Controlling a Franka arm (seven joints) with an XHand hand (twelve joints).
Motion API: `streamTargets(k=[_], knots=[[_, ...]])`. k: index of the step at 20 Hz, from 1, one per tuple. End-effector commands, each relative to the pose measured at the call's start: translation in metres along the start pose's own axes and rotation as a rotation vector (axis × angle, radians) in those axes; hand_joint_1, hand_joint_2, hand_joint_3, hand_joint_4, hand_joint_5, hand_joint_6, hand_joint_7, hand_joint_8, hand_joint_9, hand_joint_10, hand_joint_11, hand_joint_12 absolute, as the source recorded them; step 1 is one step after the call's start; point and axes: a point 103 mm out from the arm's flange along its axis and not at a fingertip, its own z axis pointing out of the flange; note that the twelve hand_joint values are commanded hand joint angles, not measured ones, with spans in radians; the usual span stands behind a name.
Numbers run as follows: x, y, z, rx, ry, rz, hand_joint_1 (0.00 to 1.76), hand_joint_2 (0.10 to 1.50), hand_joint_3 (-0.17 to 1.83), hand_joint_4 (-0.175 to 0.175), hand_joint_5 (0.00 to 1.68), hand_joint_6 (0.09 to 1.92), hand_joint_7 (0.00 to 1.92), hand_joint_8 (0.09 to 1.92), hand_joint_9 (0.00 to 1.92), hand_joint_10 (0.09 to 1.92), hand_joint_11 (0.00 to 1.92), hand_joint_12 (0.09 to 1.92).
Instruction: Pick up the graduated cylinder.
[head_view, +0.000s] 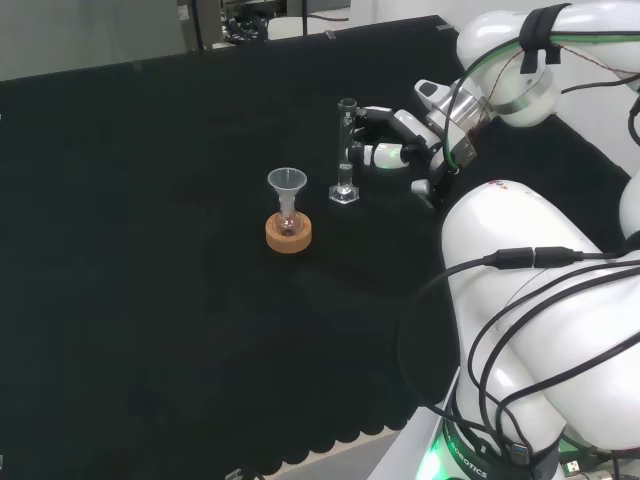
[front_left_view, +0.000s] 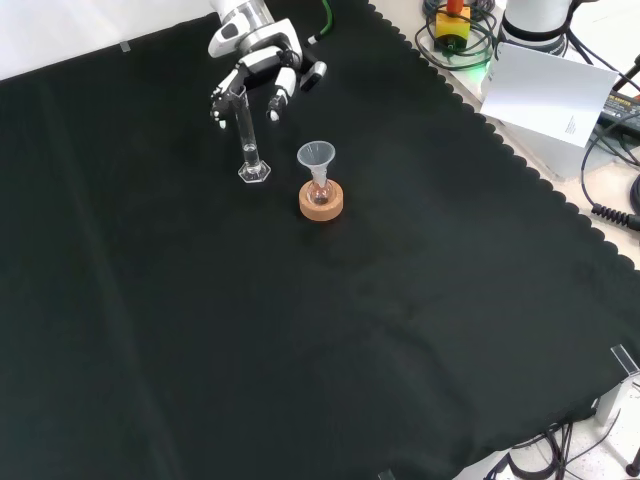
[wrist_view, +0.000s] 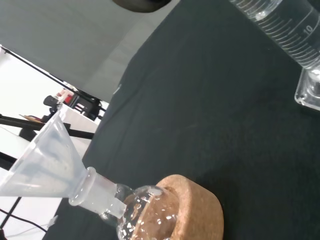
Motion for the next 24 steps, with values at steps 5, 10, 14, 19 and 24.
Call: streamTargets(k=[5, 10, 14, 19, 24], knots=[[-0.002, 0.012, 0.010, 0.005, 0.022, -0.038, 0.99, 0.96, -0.17, -0.064, 0.50, 0.09, 0.32, 0.65, 0.53, 0.58, 0.21, 1.33], [-0.006, 0.014, 0.014, -0.020, 0.070, -0.046, 1.01, 0.96, -0.17, -0.058, 0.53, 0.09, 0.34, 0.65, 0.54, 0.58, 0.22, 1.33], [-0.008, 0.015, 0.018, -0.021, 0.089, -0.059, 1.02, 0.97, -0.17, -0.053, 0.55, 0.09, 0.38, 0.65, 0.57, 0.56, 0.24, 1.32], [-0.011, 0.016, 0.020, -0.022, 0.111, -0.064, 1.04, 0.97, -0.17, -0.052, 0.56, 0.09, 0.41, 0.64, 0.60, 0.55, 0.27, 1.31], [-0.012, 0.016, 0.021, -0.020, 0.120, -0.062, 1.04, 0.97, -0.17, -0.052, 0.57, 0.09, 0.43, 0.62, 0.64, 0.53, 0.33, 1.29]])
